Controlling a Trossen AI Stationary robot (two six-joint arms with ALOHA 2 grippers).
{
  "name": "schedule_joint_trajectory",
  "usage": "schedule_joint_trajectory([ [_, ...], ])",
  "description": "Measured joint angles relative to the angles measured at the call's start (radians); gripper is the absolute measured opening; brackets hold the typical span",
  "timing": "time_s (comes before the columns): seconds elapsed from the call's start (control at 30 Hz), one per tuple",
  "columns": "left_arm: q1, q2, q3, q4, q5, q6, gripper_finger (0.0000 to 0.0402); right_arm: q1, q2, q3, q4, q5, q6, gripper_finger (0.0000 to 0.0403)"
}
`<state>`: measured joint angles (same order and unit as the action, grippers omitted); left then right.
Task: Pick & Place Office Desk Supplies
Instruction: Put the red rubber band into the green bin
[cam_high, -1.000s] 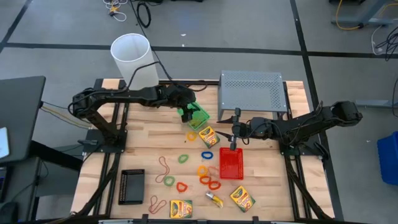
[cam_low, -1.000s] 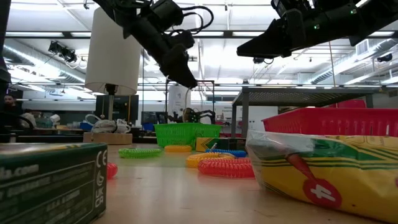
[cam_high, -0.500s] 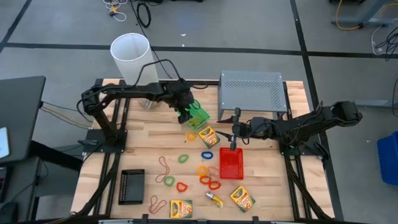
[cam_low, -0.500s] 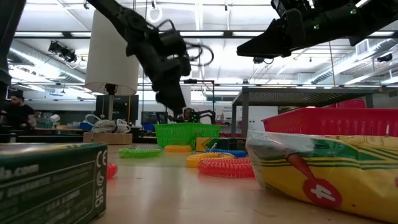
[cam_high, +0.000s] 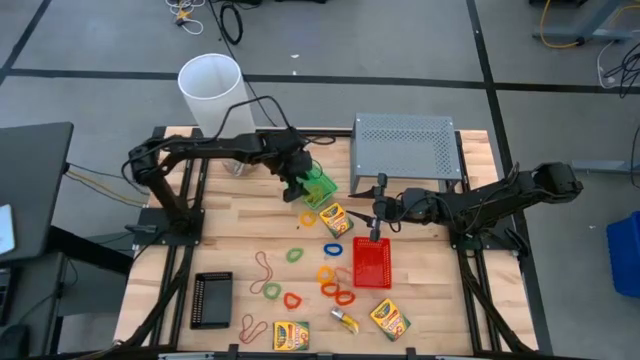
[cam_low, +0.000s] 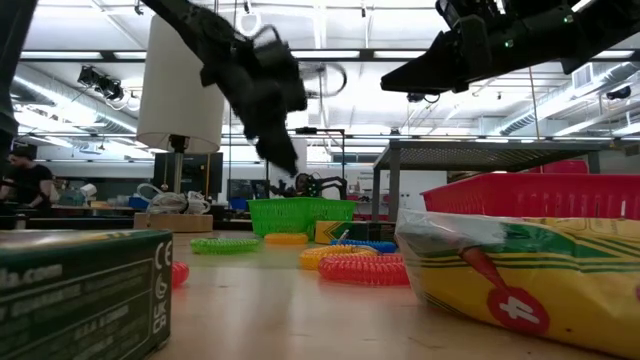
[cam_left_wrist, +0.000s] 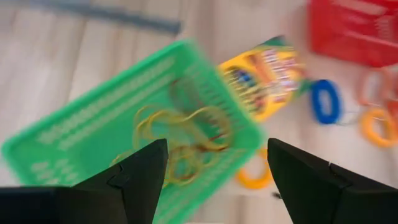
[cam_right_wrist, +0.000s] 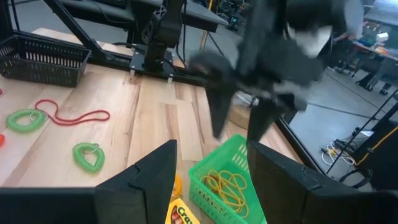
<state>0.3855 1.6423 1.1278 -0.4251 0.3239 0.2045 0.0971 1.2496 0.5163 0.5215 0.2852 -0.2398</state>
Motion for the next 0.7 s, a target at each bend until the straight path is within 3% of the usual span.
schedule_joint_trajectory([
  [0.23, -0.193, -0.155, 0.000, -0.003, -0.039, 0.025, 0.0283, 0.000, 0.000, 0.000, -0.028, 0.000, 0.017, 0.0205],
  [0.4, -0.353, -0.251, -0.023, 0.015, -0.198, -0.004, 0.0283, 0.000, 0.000, 0.000, -0.047, 0.000, 0.023, 0.0205],
  [0.57, -0.455, -0.379, -0.187, 0.162, -0.363, -0.068, 0.0283, 0.000, 0.000, 0.000, -0.047, 0.000, 0.018, 0.0205],
  [0.7, -0.502, -0.486, -0.364, 0.287, -0.379, -0.194, 0.0283, 0.000, 0.000, 0.000, -0.048, -0.008, 0.015, 0.0205],
])
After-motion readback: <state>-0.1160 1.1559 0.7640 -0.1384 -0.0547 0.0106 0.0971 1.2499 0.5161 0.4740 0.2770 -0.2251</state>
